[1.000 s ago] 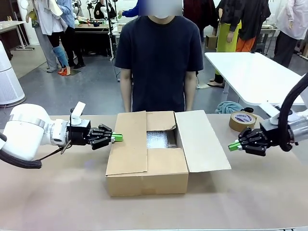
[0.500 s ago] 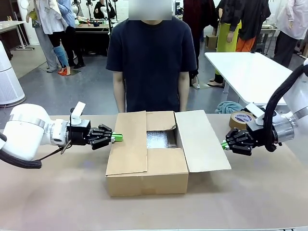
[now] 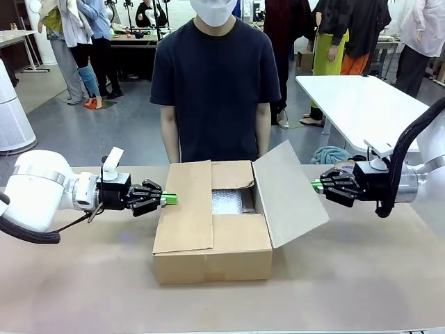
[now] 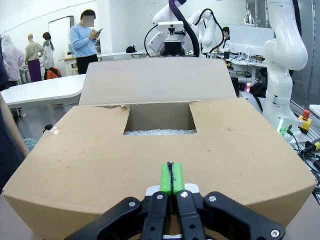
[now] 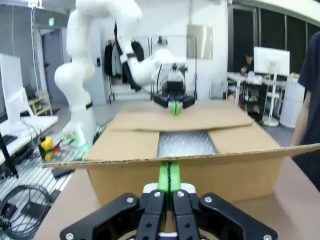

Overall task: Wrap the clocks to prevent damage.
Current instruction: Push the left (or right) flap of the Package Box to close it.

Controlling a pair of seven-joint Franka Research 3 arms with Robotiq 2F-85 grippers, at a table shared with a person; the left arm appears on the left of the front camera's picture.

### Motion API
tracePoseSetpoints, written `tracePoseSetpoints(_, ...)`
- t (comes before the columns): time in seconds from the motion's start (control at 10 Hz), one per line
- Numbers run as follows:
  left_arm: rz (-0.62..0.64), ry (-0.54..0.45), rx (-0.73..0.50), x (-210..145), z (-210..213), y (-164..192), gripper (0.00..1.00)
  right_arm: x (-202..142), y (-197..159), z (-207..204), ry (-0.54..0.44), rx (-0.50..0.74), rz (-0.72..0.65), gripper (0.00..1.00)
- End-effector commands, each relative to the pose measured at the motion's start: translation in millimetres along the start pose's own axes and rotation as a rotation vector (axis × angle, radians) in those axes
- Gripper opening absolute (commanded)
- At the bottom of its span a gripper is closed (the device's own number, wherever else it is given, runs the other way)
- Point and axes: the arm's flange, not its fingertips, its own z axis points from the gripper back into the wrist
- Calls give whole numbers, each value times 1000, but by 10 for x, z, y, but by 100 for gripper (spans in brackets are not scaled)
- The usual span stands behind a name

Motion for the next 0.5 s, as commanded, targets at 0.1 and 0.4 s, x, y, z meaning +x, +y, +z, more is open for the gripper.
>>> tracePoseSetpoints(0.1, 1, 12, 6, -30, -3, -3, 0, -44, -45, -394, -84, 7, 27, 1)
tracePoseSetpoints(0.4, 1, 12, 6, -30, -3, -3, 0, -1, -122, -818, -70, 16, 15, 1)
